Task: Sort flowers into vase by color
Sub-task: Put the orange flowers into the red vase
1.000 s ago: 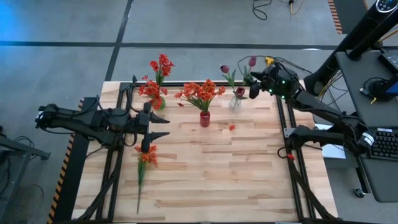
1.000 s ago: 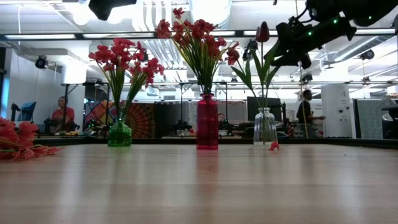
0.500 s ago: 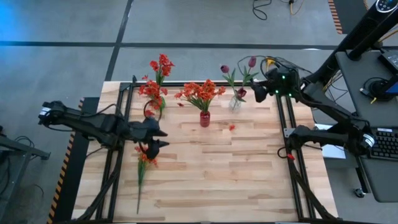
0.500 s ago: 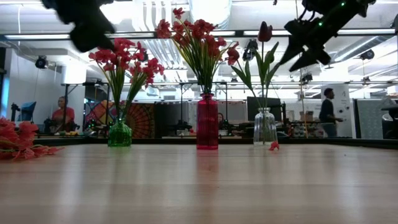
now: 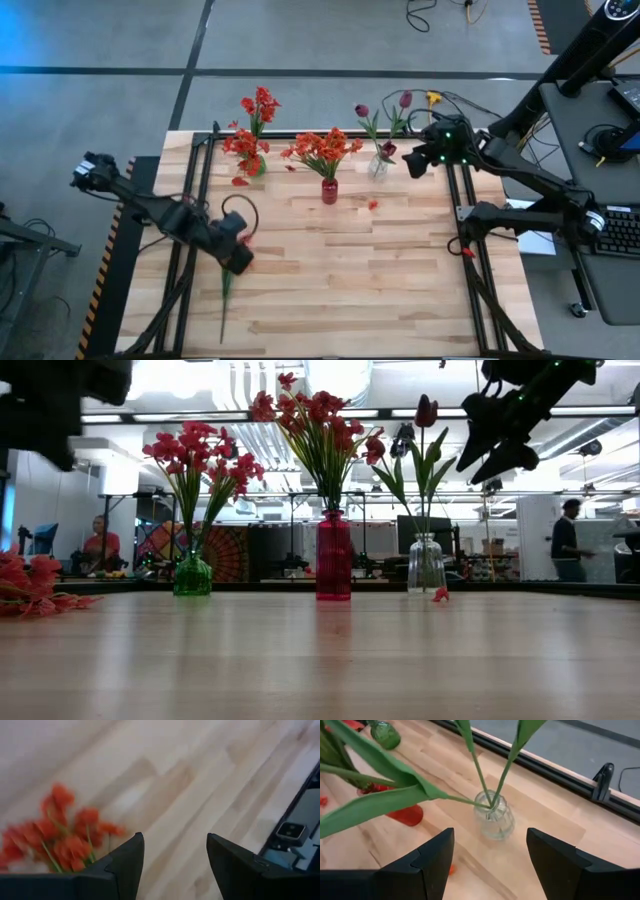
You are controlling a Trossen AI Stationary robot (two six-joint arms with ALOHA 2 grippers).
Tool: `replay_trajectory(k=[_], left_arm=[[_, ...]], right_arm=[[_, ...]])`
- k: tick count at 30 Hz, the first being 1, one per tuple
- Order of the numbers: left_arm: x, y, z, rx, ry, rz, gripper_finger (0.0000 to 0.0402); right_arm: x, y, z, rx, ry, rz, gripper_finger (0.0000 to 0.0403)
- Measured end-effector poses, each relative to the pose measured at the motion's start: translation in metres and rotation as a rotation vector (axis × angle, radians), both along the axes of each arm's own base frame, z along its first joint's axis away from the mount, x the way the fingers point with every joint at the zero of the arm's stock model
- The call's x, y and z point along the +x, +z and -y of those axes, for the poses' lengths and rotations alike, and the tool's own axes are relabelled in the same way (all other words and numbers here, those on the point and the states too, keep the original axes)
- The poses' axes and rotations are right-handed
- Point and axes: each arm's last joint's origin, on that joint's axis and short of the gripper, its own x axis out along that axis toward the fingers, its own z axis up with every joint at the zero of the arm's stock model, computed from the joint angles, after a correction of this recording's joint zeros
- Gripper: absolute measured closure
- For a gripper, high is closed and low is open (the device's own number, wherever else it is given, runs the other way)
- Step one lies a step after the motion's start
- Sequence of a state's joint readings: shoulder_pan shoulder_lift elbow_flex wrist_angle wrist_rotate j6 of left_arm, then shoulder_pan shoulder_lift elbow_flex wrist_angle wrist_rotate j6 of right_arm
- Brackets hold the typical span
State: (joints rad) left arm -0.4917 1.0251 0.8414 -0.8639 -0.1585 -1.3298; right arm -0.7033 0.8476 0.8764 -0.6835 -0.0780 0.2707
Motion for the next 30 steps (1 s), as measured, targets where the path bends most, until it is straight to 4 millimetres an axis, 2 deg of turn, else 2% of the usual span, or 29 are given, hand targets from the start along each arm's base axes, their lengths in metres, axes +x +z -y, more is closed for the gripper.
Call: replay_trajectory(k=[17,21,30], left_arm=[[-0.008,-0.054,0.077,-0.199,0.202,-0.458,0.0204],[-0.008,-0.066,0.087,-0.180,0.232,-0.500,0.0204],[-0.003,-0.083,0.093,-0.130,0.274,-0.530,0.0203]], right_arm=[[0.006,-0.002,-0.011,-0.011,0.098,-0.033,0.0160],[0.007,-0.002,-0.013,-0.015,0.113,-0.035,0.0156],[0.009,-0.002,-0.016,-0.010,0.135,-0.032,0.0156]])
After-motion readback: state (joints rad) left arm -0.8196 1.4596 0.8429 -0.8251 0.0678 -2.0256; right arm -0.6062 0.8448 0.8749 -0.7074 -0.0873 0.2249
